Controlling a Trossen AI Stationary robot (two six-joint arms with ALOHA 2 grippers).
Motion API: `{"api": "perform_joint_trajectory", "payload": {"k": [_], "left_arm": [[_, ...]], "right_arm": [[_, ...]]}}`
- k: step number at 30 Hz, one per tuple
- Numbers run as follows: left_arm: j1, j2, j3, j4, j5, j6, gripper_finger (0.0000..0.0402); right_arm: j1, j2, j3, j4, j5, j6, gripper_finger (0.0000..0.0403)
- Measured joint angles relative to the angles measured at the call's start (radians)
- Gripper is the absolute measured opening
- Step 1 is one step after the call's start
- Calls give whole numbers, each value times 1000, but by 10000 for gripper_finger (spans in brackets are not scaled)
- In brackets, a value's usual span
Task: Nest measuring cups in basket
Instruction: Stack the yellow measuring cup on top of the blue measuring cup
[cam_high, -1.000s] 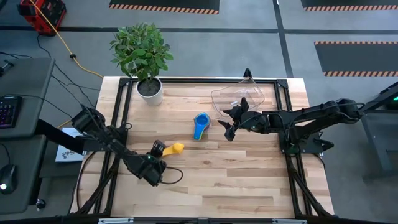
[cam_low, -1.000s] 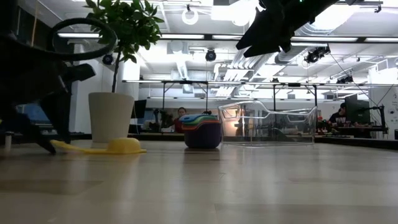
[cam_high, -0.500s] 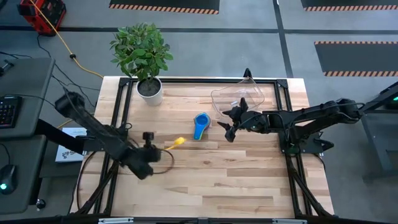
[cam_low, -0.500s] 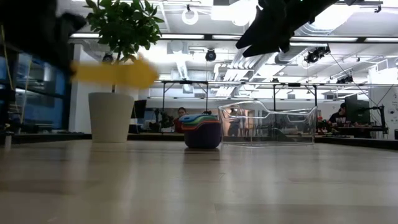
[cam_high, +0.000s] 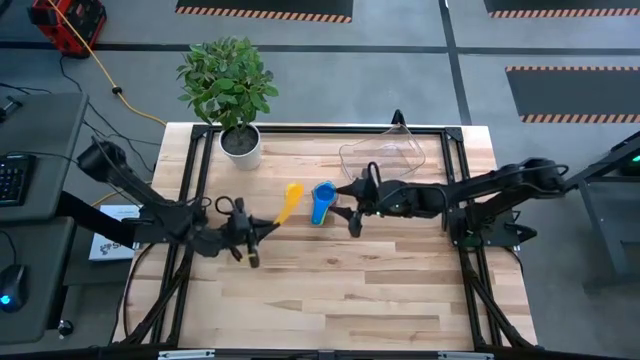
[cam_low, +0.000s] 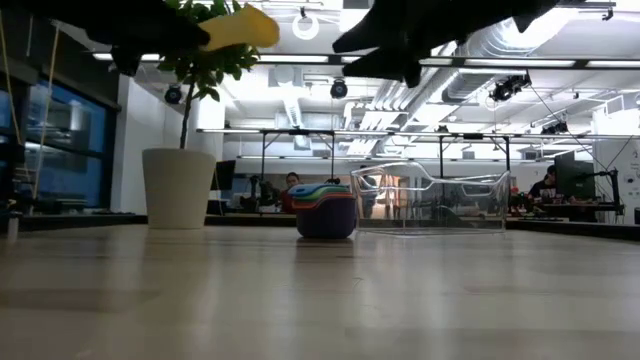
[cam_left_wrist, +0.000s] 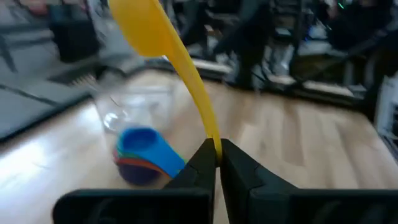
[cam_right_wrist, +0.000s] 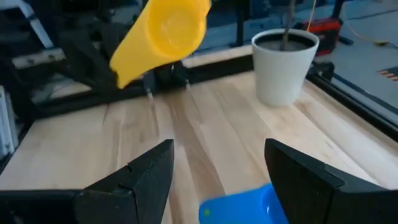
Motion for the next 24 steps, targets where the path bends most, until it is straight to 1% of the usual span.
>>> {"api": "perform_joint_trajectory", "payload": {"k": [3,6,8,11,15,17,20,22,24], "left_arm": [[25,24,-30,136,-14,60,1],[53,59,-68,287,8,96,1],[72,89,-86,344,29,91,1],[111,148,-107,407,74,1,1],[162,279,-117,476,200,-175,1],[172,354,-109,518,241,-238,1],[173,456,-108,621,244,-275,1],[169,512,-113,713,240,-292,1],[167,561,-116,848,255,-294,0]], "right_arm": [[-13,8,0,33,0,2,243],[-25,8,0,33,4,21,243],[-32,8,0,24,4,54,243],[-39,6,0,-18,4,67,243],[-38,-35,0,-67,18,36,243],[-38,-68,0,-97,34,26,243],[-27,-124,0,-177,94,23,243],[-15,-153,0,-258,177,35,243],[0,-171,0,-343,273,64,243]]}}
